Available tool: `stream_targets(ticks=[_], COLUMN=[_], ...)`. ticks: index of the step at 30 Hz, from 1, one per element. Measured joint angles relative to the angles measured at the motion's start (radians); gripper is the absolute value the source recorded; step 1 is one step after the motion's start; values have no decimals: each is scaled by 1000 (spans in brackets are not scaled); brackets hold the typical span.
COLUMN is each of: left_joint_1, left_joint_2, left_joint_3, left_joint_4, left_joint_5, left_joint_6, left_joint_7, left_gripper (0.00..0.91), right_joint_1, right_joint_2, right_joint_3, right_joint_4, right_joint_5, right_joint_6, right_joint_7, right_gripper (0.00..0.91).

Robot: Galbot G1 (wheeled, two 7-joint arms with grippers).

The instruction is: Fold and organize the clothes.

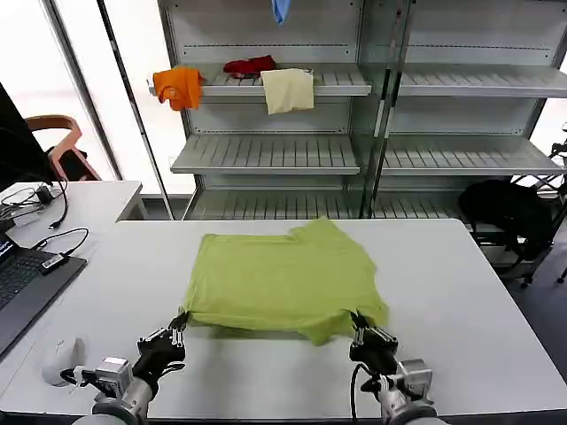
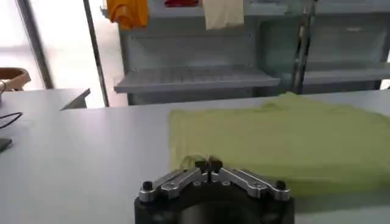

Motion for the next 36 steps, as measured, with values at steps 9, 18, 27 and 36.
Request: stream_targets(ticks=[9, 18, 27, 36], left_joint_1=[-53, -104, -146, -164], left_joint_2=[-13, -17, -9, -7], left_joint_3=[16, 28, 34, 42], left_joint_4=[59, 112, 148, 159], left_joint_5=[18, 30, 46, 71], left_joint_6=[0, -3, -6, -14], left_joint_7=[-11, -20, -20, -22], left_gripper=[10, 20, 907, 907], right_joint_1=[116, 186, 229, 243], right_joint_2=[30, 49, 57, 72], right_joint_3=[-3, -2, 0, 14], right_joint_4=[-117, -209, -265, -278], right_joint_5=[-22, -32, -39, -37], right_joint_6=[1, 1, 1, 2], right_joint_7=[-11, -14, -12, -14], right_gripper=[0, 0, 907, 907])
